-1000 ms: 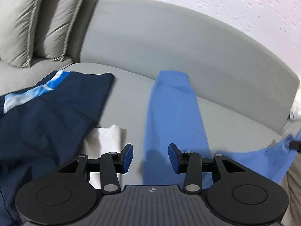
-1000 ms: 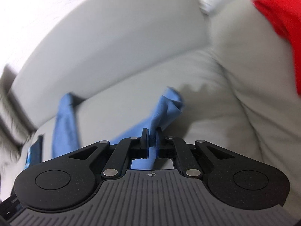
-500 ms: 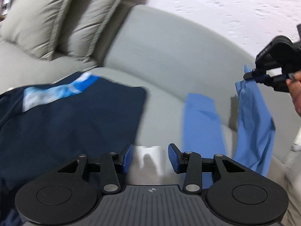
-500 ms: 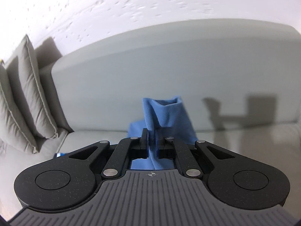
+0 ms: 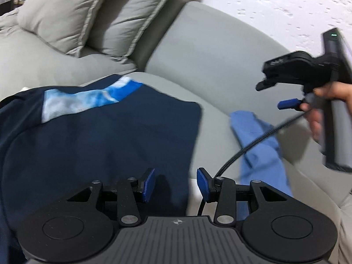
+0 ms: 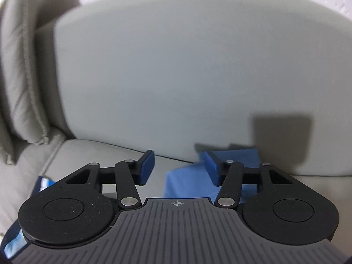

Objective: Fold clothes

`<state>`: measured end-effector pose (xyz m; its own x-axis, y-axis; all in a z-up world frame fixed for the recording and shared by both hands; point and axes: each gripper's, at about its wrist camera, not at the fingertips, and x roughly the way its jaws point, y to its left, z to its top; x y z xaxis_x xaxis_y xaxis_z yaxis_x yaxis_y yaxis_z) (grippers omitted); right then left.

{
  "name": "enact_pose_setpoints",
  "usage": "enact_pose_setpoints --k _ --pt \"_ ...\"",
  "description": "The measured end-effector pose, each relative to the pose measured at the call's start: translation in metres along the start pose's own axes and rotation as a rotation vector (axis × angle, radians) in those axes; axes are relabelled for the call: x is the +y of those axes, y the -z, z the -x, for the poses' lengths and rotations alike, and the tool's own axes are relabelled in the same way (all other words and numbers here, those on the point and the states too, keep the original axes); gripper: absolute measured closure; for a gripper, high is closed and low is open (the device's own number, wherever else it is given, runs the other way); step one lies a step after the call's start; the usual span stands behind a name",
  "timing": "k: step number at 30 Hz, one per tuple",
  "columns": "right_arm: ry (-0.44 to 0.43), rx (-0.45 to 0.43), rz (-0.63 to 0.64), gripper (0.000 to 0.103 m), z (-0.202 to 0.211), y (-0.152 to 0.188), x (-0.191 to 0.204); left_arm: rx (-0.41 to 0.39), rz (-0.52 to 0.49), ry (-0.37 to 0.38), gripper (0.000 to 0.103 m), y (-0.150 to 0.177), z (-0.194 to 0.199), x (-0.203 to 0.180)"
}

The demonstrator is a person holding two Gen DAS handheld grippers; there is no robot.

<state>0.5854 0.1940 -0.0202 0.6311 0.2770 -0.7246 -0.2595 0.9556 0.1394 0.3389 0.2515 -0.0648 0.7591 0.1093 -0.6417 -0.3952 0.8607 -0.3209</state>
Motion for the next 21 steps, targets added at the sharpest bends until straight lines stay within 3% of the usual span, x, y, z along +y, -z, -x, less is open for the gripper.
enact_pose_setpoints --k 6,8,9,11,15,21 --pt "-0.053 -0.039 0.088 0.042 0.092 0.021 -0.066 -0.007 -0.013 0.074 0.063 0.004 0.005 -0.02" --pt "-0.046 -0.015 0.183 0.049 0.102 0.027 -0.077 -0.001 -0.045 0.163 0.063 0.0 -0.005 -0.033" --pt "-0.036 0.021 0.276 0.053 0.105 0.033 -0.085 -0.017 -0.06 0.19 0.064 -0.003 -0.009 -0.039" --pt "-0.045 0.043 0.336 0.064 0.106 0.039 -0.092 -0.048 -0.068 0.222 0.065 -0.01 -0.016 -0.051" --pt "-0.122 0.023 0.427 0.064 0.091 0.045 -0.1 -0.049 0.029 0.259 0.065 -0.017 -0.033 -0.06" --pt "-0.169 0.047 0.446 0.064 0.01 0.025 -0.092 -0.028 0.016 0.207 0.065 -0.008 -0.058 -0.058"
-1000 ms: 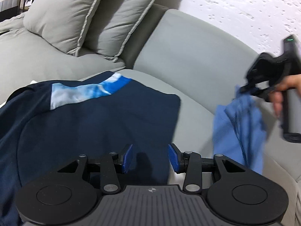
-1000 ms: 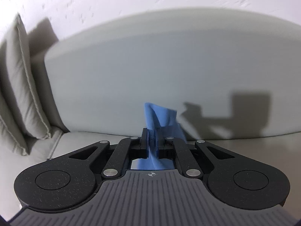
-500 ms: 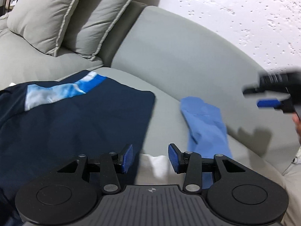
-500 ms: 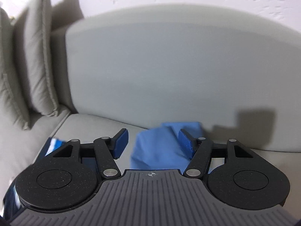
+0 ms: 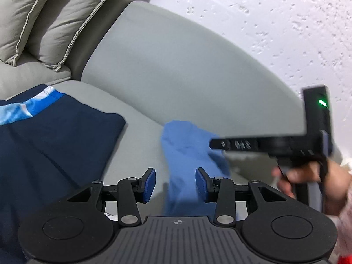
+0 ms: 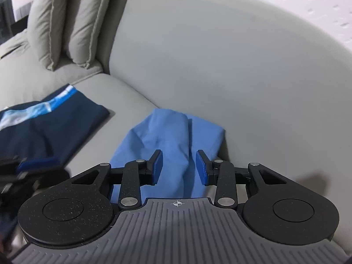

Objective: Fold clothes

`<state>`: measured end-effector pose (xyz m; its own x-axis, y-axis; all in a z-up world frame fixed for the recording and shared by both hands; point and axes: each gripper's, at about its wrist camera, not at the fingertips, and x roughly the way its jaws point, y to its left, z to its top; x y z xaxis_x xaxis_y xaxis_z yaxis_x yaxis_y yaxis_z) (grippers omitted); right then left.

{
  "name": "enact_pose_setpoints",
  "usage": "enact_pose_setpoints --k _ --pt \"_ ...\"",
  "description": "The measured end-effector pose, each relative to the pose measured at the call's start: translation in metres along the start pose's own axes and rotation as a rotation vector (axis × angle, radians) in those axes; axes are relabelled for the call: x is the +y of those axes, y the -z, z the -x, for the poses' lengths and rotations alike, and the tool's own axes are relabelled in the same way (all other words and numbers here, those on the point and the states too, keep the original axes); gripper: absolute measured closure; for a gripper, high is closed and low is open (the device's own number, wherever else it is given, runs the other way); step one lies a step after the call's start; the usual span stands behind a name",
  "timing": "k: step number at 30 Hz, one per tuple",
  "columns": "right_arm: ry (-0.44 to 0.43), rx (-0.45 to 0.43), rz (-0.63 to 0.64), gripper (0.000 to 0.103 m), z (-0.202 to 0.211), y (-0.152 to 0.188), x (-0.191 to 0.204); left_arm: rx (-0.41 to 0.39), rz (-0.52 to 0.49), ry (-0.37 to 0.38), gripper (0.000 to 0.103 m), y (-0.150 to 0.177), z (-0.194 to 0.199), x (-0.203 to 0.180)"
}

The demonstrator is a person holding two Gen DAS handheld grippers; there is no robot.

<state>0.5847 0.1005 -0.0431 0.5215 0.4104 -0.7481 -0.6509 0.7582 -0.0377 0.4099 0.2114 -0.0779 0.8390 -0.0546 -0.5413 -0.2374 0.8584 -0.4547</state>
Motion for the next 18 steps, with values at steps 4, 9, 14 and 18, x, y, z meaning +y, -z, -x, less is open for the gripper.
enact_pose_setpoints --k 4,9,14,18 --pt "-0.024 0.007 -0.011 0.064 -0.054 -0.013 -0.003 0.029 0.049 0.007 0.065 0.006 -0.012 0.021" --pt "-0.034 0.031 -0.001 0.063 -0.102 -0.016 0.002 0.048 0.066 0.001 0.065 0.008 -0.017 0.033" --pt "-0.028 0.04 -0.008 0.085 -0.112 -0.018 0.009 0.038 0.08 0.001 0.065 0.007 -0.008 0.034" --pt "0.063 -0.016 0.081 0.099 -0.095 -0.024 0.027 0.015 0.072 -0.011 0.065 0.006 -0.001 0.033"
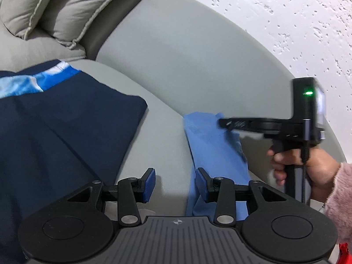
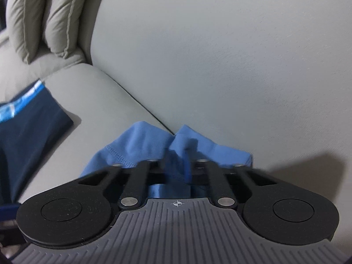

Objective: Fold clothes

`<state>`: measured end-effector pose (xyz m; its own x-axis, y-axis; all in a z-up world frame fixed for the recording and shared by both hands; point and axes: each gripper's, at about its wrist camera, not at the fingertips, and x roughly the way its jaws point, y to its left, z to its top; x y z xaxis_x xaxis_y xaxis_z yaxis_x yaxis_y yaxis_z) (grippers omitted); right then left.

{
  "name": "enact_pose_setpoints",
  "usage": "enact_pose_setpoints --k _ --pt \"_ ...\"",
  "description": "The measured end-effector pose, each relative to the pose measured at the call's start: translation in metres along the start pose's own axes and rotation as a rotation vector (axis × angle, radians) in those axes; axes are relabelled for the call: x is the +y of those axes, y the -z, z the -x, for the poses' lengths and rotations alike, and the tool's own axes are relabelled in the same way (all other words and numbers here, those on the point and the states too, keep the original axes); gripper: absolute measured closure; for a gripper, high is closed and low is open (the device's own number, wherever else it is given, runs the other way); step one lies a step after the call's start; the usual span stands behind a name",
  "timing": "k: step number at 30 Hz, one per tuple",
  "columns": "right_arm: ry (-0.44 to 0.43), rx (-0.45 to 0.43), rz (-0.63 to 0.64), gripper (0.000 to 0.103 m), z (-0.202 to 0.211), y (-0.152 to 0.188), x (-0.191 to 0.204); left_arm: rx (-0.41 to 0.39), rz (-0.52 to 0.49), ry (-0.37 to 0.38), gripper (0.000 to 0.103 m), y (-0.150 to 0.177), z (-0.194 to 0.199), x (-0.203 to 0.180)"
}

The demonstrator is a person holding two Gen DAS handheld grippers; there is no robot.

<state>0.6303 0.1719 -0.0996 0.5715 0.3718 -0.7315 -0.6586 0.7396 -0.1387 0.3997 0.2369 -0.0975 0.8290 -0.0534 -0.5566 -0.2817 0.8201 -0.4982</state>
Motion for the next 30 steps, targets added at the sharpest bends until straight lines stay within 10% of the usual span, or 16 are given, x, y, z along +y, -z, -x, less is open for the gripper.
enact_pose_setpoints --k 5,9,14,17,20,25,30 --pt "0.18 -0.163 -0.048 0.101 0.033 -0.004 -0.01 0.009 -0.009 -0.016 0.065 0.001 0.0 -0.001" --pt "0.229 -0.084 -0.085 0.096 0.01 0.007 -0.017 0.012 -0.037 -0.018 0.063 0.0 0.0 -0.007" --pt "0.252 -0.073 -0.137 0.047 0.014 0.011 -0.023 0.017 -0.03 0.005 0.063 0.0 -0.001 -0.007" --pt "0.227 -0.127 -0.159 0.054 0.04 0.009 -0.027 0.037 -0.052 0.095 0.077 0.002 0.001 -0.013" --pt "0.056 -0.055 -0.198 0.098 0.046 0.007 -0.028 0.138 -0.076 0.202 0.085 0.007 -0.009 -0.02" --pt "-0.042 0.175 -0.145 0.097 0.005 0.033 0.006 0.323 -0.127 0.013 0.095 0.027 -0.04 -0.02" --pt "-0.027 0.082 -0.197 0.089 0.017 0.034 0.015 0.254 -0.148 -0.029 0.081 0.013 -0.027 -0.028"
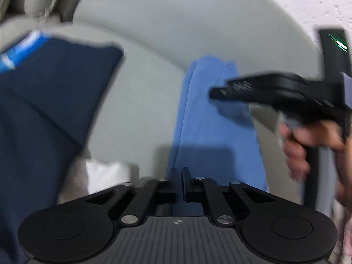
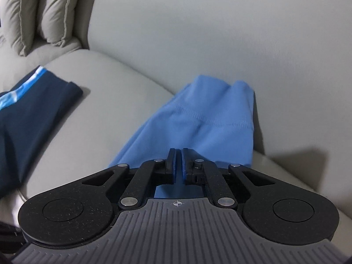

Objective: Fold clothes

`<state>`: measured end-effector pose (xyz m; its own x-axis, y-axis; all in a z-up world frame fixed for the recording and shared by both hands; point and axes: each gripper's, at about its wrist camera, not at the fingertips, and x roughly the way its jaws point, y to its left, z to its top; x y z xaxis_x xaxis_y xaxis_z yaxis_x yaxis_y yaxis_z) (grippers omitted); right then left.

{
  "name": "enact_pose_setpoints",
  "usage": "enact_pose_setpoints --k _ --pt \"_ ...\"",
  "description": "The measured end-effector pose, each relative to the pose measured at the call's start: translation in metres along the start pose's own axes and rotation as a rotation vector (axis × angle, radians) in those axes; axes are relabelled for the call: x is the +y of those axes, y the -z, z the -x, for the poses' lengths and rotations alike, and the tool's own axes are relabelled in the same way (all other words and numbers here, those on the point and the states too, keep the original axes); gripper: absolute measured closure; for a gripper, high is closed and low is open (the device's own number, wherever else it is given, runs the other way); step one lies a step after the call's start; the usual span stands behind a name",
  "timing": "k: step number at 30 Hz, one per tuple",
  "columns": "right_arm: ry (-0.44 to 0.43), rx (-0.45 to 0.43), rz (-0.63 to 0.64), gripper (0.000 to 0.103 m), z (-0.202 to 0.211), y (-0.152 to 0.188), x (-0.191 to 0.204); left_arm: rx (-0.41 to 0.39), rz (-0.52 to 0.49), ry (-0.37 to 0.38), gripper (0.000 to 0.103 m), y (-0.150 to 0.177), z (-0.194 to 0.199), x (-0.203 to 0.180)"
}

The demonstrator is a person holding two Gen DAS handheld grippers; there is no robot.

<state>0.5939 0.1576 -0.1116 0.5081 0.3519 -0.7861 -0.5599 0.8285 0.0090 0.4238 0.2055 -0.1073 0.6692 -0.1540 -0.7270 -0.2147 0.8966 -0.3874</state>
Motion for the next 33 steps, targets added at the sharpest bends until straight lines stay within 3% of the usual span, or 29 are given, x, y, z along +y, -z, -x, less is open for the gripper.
enact_pose_setpoints --k 2,5,8,9,12,15,18,20,23,24,27,29,31,33 --pt "-0.031 -0.033 -0.051 0.084 0.022 0.001 -0.003 -0.037 -0.037 -0.026 0.08 -0.003 0.014 -0.008" --pt "-0.05 -0.109 -0.094 0.075 0.09 0.026 -0.012 -0.091 -0.055 0.003 0.076 0.0 0.045 -0.021" --pt "-0.071 -0.142 -0.148 0.069 0.163 0.072 -0.016 -0.116 -0.109 -0.004 0.062 0.016 0.074 -0.032" --pt "-0.08 -0.147 -0.164 0.069 0.201 0.098 -0.016 -0.114 -0.147 -0.034 0.062 0.029 0.093 -0.041" --pt "-0.068 -0.148 -0.191 0.065 0.281 0.153 -0.019 -0.089 -0.144 -0.052 0.062 0.056 0.131 -0.049" --pt "-0.064 -0.137 -0.171 0.064 0.346 0.209 -0.007 0.001 -0.137 -0.031 0.062 0.101 0.17 -0.064" --pt "-0.072 -0.118 -0.152 0.064 0.397 0.259 -0.005 0.115 -0.268 -0.104 0.062 0.163 0.194 -0.088" --pt "-0.087 -0.084 -0.182 0.065 0.395 0.281 0.008 0.172 -0.344 -0.137 0.062 0.208 0.204 -0.1" --pt "-0.139 0.011 -0.242 0.069 0.382 0.329 0.024 0.187 -0.366 -0.159 0.062 0.237 0.204 -0.097" --pt "-0.161 0.04 -0.262 0.07 0.372 0.349 0.033 0.184 -0.379 -0.172 0.056 0.248 0.202 -0.096" --pt "-0.137 0.063 -0.251 0.075 0.357 0.384 0.045 0.207 -0.396 -0.258 0.055 0.258 0.203 -0.098" --pt "-0.09 0.035 -0.18 0.092 0.356 0.391 0.051 0.269 -0.361 -0.323 0.056 0.26 0.209 -0.095" --pt "-0.076 0.076 -0.159 0.092 0.368 0.394 0.051 0.277 -0.37 -0.326 0.057 0.264 0.219 -0.09" --pt "-0.07 0.112 -0.186 0.089 0.381 0.396 0.046 0.247 -0.361 -0.256 0.057 0.269 0.235 -0.084"
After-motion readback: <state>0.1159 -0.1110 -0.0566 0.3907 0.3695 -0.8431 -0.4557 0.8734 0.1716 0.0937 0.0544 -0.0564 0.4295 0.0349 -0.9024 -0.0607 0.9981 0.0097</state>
